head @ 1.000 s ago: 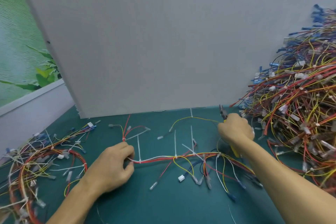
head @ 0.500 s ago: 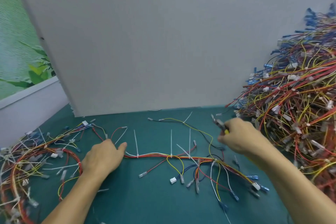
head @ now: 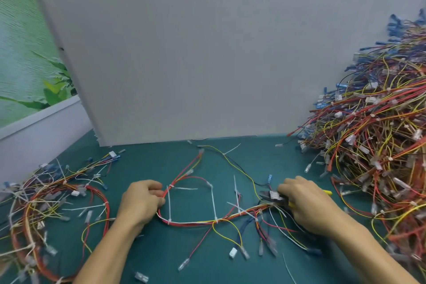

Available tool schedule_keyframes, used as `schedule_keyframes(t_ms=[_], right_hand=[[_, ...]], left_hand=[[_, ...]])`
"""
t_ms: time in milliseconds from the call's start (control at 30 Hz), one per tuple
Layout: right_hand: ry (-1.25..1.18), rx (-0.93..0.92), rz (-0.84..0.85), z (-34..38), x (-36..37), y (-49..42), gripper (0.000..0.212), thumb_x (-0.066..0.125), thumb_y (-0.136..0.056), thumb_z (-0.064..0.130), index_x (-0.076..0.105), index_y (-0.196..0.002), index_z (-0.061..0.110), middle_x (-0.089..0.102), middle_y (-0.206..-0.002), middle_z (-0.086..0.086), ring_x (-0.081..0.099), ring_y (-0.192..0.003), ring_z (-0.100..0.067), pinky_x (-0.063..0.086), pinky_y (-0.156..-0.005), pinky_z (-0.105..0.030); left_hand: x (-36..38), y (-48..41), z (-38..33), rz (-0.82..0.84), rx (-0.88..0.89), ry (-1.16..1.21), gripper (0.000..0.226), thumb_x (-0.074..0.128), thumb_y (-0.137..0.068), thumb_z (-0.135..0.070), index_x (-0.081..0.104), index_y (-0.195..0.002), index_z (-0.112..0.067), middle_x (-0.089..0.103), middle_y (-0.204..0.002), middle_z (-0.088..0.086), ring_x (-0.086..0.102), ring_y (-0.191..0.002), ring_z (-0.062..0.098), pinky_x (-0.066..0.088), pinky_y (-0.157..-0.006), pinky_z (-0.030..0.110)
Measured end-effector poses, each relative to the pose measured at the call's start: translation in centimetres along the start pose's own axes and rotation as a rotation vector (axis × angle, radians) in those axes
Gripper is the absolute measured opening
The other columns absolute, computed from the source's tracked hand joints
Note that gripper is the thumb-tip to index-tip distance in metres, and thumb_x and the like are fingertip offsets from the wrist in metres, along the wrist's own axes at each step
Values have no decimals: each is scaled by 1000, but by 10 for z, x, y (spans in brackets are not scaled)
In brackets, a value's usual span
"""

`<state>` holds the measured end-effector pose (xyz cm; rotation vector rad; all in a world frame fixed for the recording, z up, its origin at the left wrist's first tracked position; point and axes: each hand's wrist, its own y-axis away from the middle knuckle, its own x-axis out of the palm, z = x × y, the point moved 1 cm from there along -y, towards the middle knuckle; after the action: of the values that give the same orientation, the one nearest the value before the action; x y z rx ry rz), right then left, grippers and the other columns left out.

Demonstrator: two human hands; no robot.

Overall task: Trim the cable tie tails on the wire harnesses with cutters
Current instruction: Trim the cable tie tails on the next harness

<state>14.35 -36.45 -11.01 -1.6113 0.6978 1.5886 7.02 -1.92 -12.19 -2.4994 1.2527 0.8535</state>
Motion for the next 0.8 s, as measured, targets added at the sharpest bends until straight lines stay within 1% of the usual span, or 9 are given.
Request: schedule_keyframes(t_ms=[133,267,300,367,467,533,600,700,800], right_hand=[[-24,12,-28,-2,6,0,23,45,-84,8,38,-79,29,50,-94,8,45,-93,-20,34,-73,-32],[-100,14,-13,-3,7,-2,18,49,-91,13,44,-79,27,47,-91,11,44,-92,-17,36,-74,-32],[-116,11,2,-4,5,-2,15,50,-92,16,47,-81,25,45,-90,11,44,-93,-16,38,-76,-32],[-141,-4,57,-6,1,-3,10,54,-93,22,51,-83,22,44,-89,11,46,-95,-17,39,-80,-32],[-196,-12,129,-9,-10,-3,15,63,-88,26,51,-79,23,47,-87,9,49,-89,-17,36,-75,-28],[-265,36,108,-14,-20,0,12,68,-86,28,58,-81,22,55,-87,9,53,-86,-14,40,-75,-28],[-320,91,64,-22,-28,3,8,71,-85,31,66,-87,25,62,-87,10,58,-86,-9,44,-77,-26],[-345,133,63,-26,-32,5,7,72,-84,29,65,-82,31,65,-82,12,59,-81,-3,45,-73,-23],[-291,129,109,-21,-26,3,9,70,-85,32,65,-87,24,63,-85,8,58,-84,-9,45,-74,-27]], left_hand=[[1,5,6,-55,53,25,34,71,-73,9,71,-103,-8,71,-80,-3,67,-83,18,52,-84,32],[5,6,5,-156,111,-75,26,71,-75,-2,72,-98,-13,68,-72,-9,65,-82,15,45,-75,25],[6,6,3,-167,116,-115,24,72,-76,-5,72,-98,-15,68,-73,-9,65,-83,16,46,-76,26],[7,7,0,-172,123,-169,22,73,-77,-12,71,-98,-17,67,-75,-8,65,-90,18,48,-82,29],[8,8,-2,-164,131,-196,21,72,-78,-19,70,-99,-20,65,-76,-10,64,-95,18,48,-87,31],[7,7,-2,-164,132,-201,22,73,-78,-21,70,-99,-20,65,-76,-10,64,-95,19,48,-87,31],[5,7,0,-172,125,-199,21,73,-79,-23,70,-100,-20,65,-77,-10,64,-96,20,48,-88,33],[3,6,0,-179,117,-215,20,71,-80,-26,70,-99,-21,63,-76,-12,63,-97,21,48,-87,33],[3,7,0,-185,114,-245,19,70,-79,-28,69,-98,-23,62,-76,-13,63,-99,23,49,-87,33]])
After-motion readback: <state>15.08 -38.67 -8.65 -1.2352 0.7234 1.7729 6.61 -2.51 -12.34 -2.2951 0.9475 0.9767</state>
